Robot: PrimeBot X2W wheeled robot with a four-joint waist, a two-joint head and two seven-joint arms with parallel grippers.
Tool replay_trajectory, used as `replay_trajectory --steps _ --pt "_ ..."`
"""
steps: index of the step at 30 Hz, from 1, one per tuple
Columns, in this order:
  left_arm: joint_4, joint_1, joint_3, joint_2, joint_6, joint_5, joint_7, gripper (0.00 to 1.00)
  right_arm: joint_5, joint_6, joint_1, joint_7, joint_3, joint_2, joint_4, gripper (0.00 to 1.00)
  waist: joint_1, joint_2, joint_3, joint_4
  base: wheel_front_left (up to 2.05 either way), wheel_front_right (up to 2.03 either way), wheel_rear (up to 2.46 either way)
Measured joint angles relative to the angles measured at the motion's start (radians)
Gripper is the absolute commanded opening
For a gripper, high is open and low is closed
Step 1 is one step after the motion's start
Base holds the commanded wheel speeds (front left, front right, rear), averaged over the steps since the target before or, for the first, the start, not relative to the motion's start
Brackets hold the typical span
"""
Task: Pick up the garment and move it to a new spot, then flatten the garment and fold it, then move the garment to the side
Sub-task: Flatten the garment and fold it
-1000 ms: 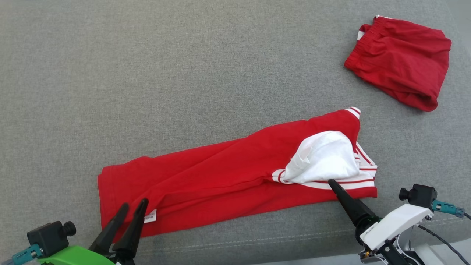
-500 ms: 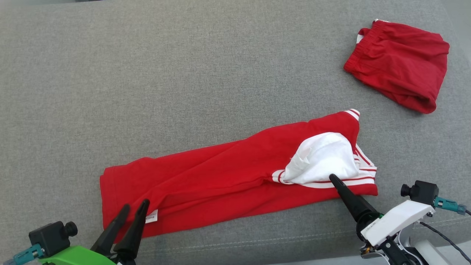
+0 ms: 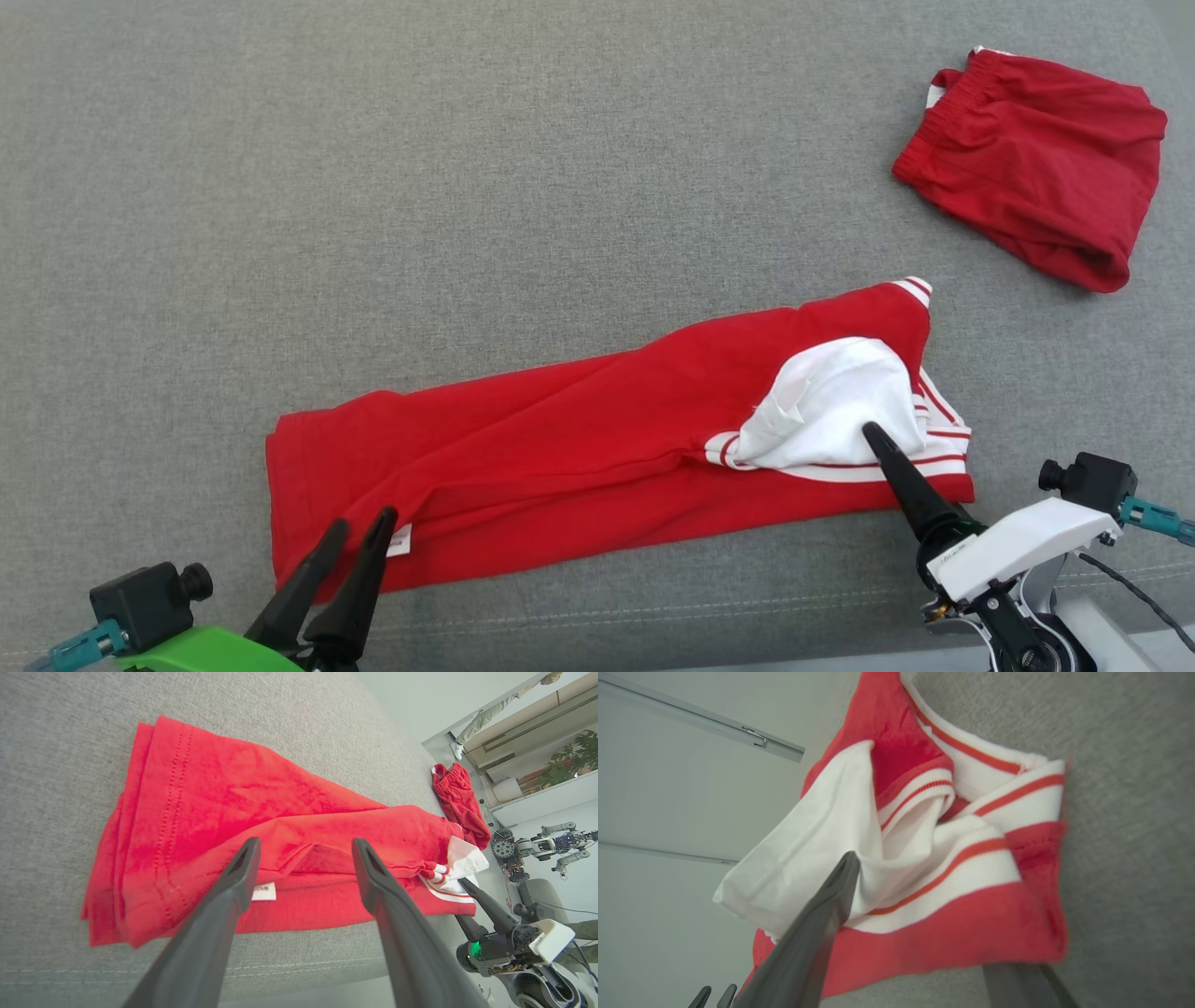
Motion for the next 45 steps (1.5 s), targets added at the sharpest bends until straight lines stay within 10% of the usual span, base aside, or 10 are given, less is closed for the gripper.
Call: replay_trajectory --steps 2,4,5,32,45 --pt "-0.002 0.0 -0.005 -0.004 0.0 0.0 0.0 1.0 0.002 0.0 -0.003 -0.016 -0.009 0.005 0.01 0.8 0.0 0.0 -0.001 0.005 0.0 0.0 0.0" --pt "-0.004 0.0 -0.004 -0.007 0.0 0.0 0.0 1.0 0.004 0.0 -0.01 -0.028 -0.015 0.01 0.021 0.06 0.0 0.0 -0.001 0.008 0.0 0.0 0.0" --pt "-0.004 0.0 -0.005 -0.008 0.0 0.0 0.0 1.0 0.004 0.0 -0.013 -0.038 -0.02 0.011 0.027 0.0 0.0 0.0 -0.001 0.009 0.0 0.0 0.0" --pt "0.013 0.0 -0.005 -0.039 -0.003 0.003 -0.006 1.0 -0.002 0.0 -0.034 -0.146 -0.164 -0.178 0.088 0.0 0.0 0.0 -0.026 0.024 0.0 0.0 0.0" --pt "0.021 -0.001 0.002 -0.044 -0.008 0.003 -0.013 1.0 -0.18 -0.003 -0.101 -0.022 0.081 -0.307 -0.264 0.0 0.0 0.0 -0.033 0.027 0.0 0.0 0.0"
